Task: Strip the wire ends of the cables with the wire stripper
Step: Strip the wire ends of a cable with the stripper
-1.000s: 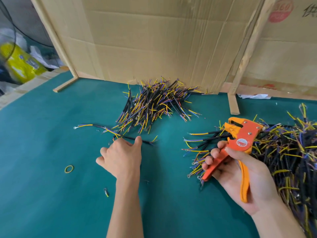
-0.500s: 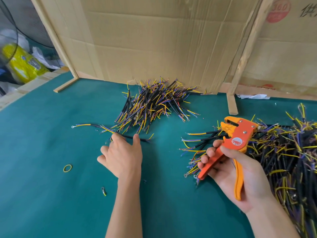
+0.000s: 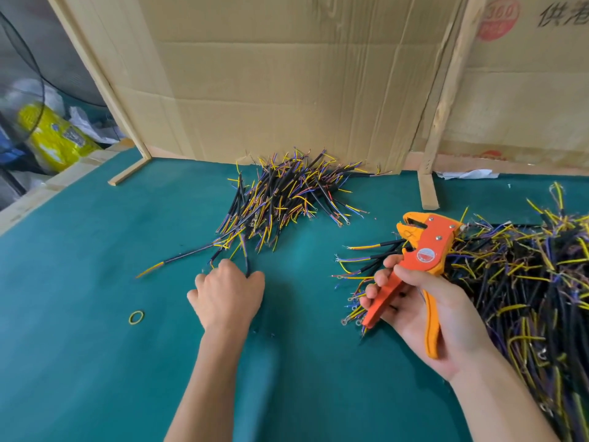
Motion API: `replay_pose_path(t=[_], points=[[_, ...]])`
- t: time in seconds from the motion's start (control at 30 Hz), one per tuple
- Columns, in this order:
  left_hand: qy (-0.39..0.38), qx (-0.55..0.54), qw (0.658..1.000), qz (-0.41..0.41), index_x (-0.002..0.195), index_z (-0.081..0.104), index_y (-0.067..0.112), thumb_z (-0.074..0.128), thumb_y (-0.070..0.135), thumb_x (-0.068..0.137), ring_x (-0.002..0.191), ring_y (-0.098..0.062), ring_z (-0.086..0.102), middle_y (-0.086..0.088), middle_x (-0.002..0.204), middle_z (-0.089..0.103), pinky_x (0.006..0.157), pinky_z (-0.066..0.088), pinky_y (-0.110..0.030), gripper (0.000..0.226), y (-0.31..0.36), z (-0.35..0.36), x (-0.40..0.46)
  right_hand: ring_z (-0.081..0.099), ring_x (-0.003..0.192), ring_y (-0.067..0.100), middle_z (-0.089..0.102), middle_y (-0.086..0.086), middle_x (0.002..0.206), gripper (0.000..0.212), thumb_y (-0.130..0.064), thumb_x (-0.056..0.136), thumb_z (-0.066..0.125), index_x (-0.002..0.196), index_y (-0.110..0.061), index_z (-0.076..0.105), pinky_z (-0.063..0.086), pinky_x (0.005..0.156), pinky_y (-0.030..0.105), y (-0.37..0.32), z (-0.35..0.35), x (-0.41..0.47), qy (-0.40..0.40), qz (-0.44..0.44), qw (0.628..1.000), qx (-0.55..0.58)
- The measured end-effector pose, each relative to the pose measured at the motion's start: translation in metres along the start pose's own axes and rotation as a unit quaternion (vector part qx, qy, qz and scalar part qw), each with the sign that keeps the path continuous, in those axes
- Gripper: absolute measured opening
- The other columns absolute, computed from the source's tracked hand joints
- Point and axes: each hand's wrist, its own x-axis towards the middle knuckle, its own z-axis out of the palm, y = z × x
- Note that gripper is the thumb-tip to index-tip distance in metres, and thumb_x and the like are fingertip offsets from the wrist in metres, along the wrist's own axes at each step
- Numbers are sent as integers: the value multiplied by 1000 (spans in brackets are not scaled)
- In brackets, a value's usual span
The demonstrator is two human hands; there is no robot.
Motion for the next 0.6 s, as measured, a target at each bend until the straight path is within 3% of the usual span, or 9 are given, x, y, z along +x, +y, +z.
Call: replay_pose_path(t=[0.1,0.27,0.37,0.47,0.53,0.6], points=[[-14,31,997,73,89,59,9,54,33,82,99,-35,53,-10,99,65,84,44,-40,25,-6,-6,-6,63,77,36,58,17,85,38,-14,73,75,107,-7,61,59,76,47,0,-1,0,-7,2,1000,-12],[-28,46,983,173,97,57,9,49,32,100,107,-37,58,-13,109,66,83,44,-41,24,-7,-22,-8,65,79,39,60,21,86,32,-12,78,70,108,-3,65,59,77,48,1,-5,-3,-18,14,999,-31],[-41,-91,975,199,93,54,11,50,28,101,98,-36,58,-11,99,67,80,42,-42,19,12,-27,-33,66,79,39,64,27,96,40,-17,72,74,109,-3,69,60,76,49,1,-5,-4,-22,25,998,-60],[-83,-270,939,195,87,57,16,58,27,97,82,-27,61,1,79,66,75,48,-41,15,40,-19,-71,69,79,36,68,25,125,50,-19,72,74,119,-3,69,61,76,45,0,-5,-4,-22,24,997,-75],[-101,-342,911,208,82,59,20,64,24,94,70,-11,59,9,70,64,70,49,-33,13,53,-9,-91,70,81,35,65,21,133,57,-19,73,73,126,-2,65,60,76,43,0,-5,-3,-23,16,997,-73],[-103,-380,890,228,80,62,22,68,19,91,68,-6,60,12,69,66,66,49,-25,13,57,1,-101,69,81,35,64,19,136,56,-17,75,71,129,-1,64,60,75,42,-1,-6,-3,-26,4,998,-66]])
